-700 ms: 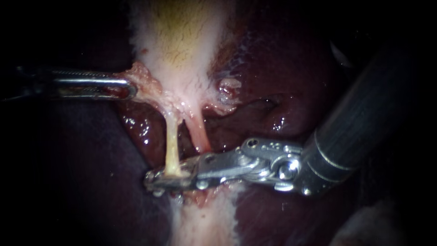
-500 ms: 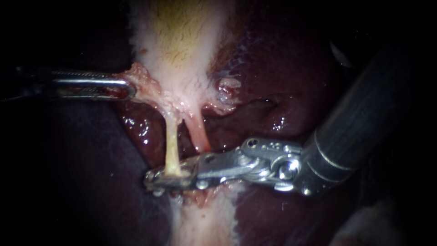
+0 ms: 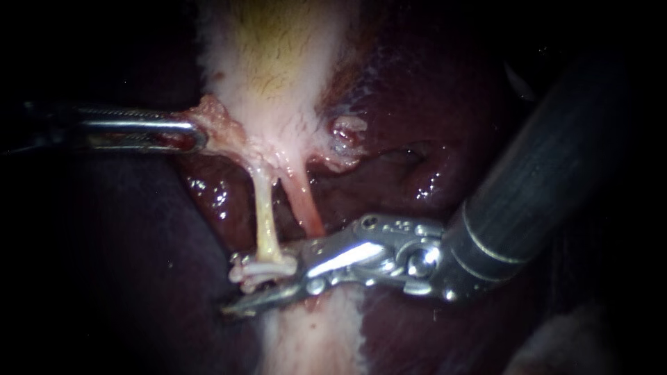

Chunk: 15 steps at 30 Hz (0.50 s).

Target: Going back second clip left tube

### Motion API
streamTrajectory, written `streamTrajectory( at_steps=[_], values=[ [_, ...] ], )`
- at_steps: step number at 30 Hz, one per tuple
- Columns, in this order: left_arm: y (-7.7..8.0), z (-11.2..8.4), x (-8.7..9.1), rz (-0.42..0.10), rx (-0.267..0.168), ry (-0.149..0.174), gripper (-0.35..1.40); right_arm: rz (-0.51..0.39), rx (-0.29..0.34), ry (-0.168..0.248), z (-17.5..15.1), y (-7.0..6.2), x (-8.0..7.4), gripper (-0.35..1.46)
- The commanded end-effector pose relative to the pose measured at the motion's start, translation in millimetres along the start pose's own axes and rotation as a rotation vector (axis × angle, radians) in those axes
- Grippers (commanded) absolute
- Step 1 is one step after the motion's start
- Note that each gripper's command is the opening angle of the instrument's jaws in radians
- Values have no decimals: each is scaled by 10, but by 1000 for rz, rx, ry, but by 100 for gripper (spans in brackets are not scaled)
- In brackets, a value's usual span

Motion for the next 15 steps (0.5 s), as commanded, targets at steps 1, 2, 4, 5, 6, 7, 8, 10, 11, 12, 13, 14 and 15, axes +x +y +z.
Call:
streamTrajectory(
  at_steps=[1,2,4,5,6,7,8,10,11,12,13,14,15],
  values=[
    [0,0,0,0,0,0,-35,-24,-20,13,-2,5,-2,50],
    [0,0,0,0,0,0,-35,-46,-37,14,-3,9,-2,50],
    [0,0,0,0,0,0,-35,-100,-80,11,-6,16,-3,50],
    [0,0,0,0,0,0,-35,-115,-93,2,-8,18,-3,50],
    [0,0,0,0,0,0,-35,-130,-105,-7,-10,20,-4,50],
    [0,0,0,0,0,0,-35,-139,-117,-19,-11,22,-4,50],
    [0,0,0,0,0,0,-35,-165,-135,-37,-13,24,-5,50],
    [0,0,0,0,0,0,-35,-184,-153,-48,-15,27,-6,50],
    [0,0,0,0,-1,3,-35,-198,-160,-47,-16,28,-6,50],
    [0,0,0,0,0,3,-35,-208,-164,-47,-17,28,-6,50],
    [1,0,0,0,0,3,-35,-211,-169,-45,-19,28,-6,50],
    [1,0,0,0,0,3,-35,-221,-171,-45,-20,28,-6,50],
    [1,0,0,0,0,3,-35,-232,-172,-46,-21,27,-5,50]
  ],
)
